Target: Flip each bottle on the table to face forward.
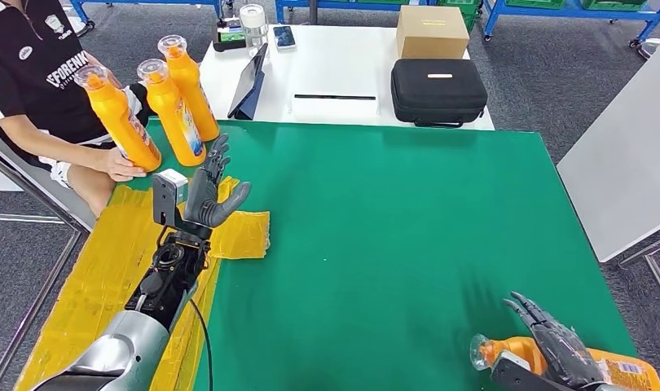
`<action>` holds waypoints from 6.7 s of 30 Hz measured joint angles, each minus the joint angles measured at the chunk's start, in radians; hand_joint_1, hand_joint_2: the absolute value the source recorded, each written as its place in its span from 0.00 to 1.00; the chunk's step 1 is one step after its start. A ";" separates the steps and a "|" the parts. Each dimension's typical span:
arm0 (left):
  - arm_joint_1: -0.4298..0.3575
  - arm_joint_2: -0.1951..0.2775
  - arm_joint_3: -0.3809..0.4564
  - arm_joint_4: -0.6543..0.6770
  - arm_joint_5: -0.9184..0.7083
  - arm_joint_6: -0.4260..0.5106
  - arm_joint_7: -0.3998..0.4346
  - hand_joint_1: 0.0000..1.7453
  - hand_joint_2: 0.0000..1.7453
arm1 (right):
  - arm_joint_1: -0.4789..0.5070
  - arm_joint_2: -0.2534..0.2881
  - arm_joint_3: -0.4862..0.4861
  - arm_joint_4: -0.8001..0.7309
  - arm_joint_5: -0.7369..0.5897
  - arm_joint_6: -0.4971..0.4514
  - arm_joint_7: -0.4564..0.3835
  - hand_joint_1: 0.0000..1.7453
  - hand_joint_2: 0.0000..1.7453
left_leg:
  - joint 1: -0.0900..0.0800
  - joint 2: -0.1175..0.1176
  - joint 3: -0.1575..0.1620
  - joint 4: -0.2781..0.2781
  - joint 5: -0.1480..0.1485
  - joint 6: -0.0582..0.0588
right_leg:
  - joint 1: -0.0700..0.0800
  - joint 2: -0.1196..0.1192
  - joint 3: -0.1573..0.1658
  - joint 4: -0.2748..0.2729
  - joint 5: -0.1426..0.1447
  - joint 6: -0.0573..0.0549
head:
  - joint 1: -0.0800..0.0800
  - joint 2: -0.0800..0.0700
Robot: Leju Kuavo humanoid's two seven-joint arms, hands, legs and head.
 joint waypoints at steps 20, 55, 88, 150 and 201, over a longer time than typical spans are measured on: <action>-0.001 0.000 0.003 0.000 0.000 -0.006 0.000 0.00 1.00 | -0.003 0.037 0.006 0.007 0.077 0.069 -0.004 1.00 1.00 | 0.000 0.000 0.000 0.000 0.000 0.000 | 0.000 0.000 0.000 0.000 0.000 0.000 | 0.000 0.000; 0.004 -0.041 0.001 -0.001 -0.017 -0.007 0.007 0.00 1.00 | -0.163 0.053 0.322 0.178 0.086 -0.311 0.167 1.00 1.00 | 0.001 0.002 0.000 0.000 0.001 0.000 | 0.001 0.000 0.000 0.000 0.000 0.000 | 0.000 0.000; 0.006 -0.058 -0.020 0.014 -0.015 0.020 0.007 0.00 1.00 | -0.381 0.094 0.693 0.475 0.010 -0.382 0.165 0.00 1.00 | 0.000 0.000 0.000 0.000 0.001 0.000 | 0.000 0.000 0.000 0.001 0.000 0.000 | 0.000 0.000; 0.031 -0.021 -0.025 0.029 -0.036 0.060 -0.007 0.00 1.00 | -0.186 -0.035 0.534 -0.017 -0.029 -0.437 0.226 0.00 1.00 | 0.000 0.000 0.000 0.000 0.001 0.000 | 0.000 0.000 0.000 0.000 0.000 0.000 | 0.000 0.000; 0.037 -0.038 -0.019 0.004 -0.046 0.033 0.007 0.00 1.00 | -0.445 -0.022 0.561 0.560 0.139 -0.351 0.198 0.10 1.00 | 0.000 0.002 0.002 0.000 0.001 0.000 | 0.000 0.000 0.002 0.000 0.000 0.000 | 0.000 0.000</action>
